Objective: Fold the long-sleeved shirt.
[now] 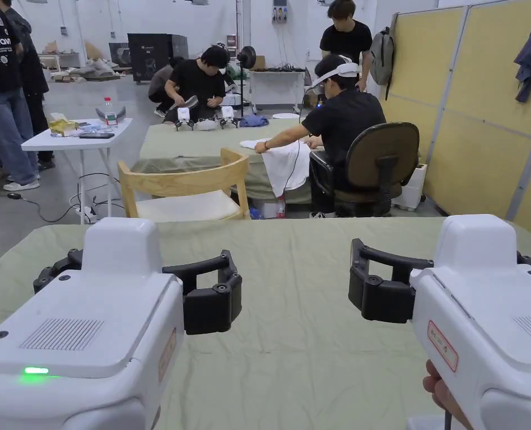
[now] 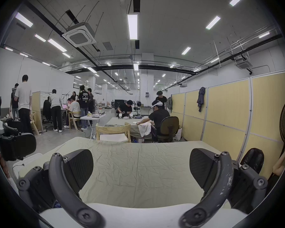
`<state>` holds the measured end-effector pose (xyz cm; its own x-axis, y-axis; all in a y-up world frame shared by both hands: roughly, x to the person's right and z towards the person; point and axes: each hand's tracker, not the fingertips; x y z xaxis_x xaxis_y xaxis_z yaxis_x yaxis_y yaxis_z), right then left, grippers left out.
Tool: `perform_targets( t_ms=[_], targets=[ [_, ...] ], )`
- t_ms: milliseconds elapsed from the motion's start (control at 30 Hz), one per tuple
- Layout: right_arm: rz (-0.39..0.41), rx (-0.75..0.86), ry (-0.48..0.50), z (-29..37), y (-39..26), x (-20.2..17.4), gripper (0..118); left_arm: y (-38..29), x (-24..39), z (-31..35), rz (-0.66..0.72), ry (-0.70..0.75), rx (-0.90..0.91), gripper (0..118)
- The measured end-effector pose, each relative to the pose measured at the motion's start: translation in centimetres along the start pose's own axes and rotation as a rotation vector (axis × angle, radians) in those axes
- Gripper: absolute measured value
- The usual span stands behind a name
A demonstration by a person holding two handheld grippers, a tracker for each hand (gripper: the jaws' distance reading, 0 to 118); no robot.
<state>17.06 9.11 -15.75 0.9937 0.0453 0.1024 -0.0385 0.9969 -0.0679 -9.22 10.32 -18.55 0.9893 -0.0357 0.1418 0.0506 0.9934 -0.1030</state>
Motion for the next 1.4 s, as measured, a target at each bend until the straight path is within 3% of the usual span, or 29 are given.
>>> perform_targets(
  t_ms=[500, 1267, 1400],
  targets=[
    [0.014, 0.003, 0.023, -0.02, -0.61, -0.54, 118, -0.05, -0.09, -0.12, -0.003, -0.01, -0.003, 118],
    [-0.038, 0.024, 0.043, 0.26, -0.18, 0.04, 118, 0.05, -0.47, 0.15, 0.021, -0.017, 0.044, 118],
    [-0.013, 0.017, 0.068, 0.52, 0.03, -0.22, 118, 0.11, -0.43, 0.27, 0.014, -0.024, 0.053, 118]
  ],
)
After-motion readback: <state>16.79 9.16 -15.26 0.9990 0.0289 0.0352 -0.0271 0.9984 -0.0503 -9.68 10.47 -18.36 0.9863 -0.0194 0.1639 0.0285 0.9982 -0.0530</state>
